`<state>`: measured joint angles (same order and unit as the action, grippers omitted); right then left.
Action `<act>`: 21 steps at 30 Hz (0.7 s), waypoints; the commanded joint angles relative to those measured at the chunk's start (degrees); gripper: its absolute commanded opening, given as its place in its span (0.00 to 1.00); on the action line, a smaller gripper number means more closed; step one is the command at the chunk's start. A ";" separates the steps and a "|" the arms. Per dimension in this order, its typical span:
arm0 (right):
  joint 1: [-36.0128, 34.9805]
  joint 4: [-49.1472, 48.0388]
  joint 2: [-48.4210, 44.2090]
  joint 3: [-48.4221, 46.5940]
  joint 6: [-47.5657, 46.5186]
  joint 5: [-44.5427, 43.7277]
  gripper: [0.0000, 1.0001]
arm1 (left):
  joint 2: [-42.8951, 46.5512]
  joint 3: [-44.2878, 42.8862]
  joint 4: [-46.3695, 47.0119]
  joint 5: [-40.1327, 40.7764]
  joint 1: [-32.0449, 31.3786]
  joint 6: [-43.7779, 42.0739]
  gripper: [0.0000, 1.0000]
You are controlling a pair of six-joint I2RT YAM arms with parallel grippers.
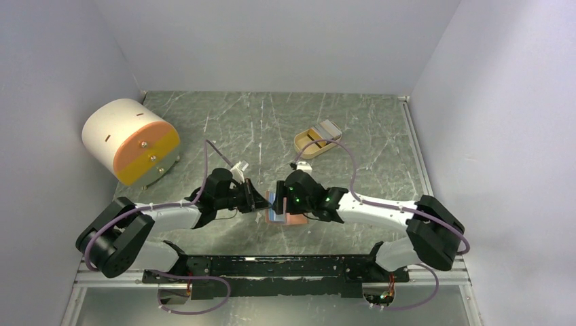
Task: Put the credit cards into the card holder
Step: Open the card holder at the center of the board.
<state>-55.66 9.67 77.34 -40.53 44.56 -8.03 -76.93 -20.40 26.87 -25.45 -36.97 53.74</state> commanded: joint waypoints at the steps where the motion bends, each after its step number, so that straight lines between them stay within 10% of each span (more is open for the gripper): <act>1: -1.27 -3.88 3.38 -2.33 -0.10 0.40 0.71 | 0.40 -1.55 0.10 0.85 -0.47 -1.01 0.09; 21: -0.92 10.17 3.76 0.56 -0.01 -15.91 0.60 | 2.11 0.14 -4.93 5.10 -0.54 -4.02 0.09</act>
<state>-56.69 14.66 83.44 -42.11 44.31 -18.04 -76.27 -20.40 23.55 -22.57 -37.01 51.86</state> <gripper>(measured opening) 0.608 0.092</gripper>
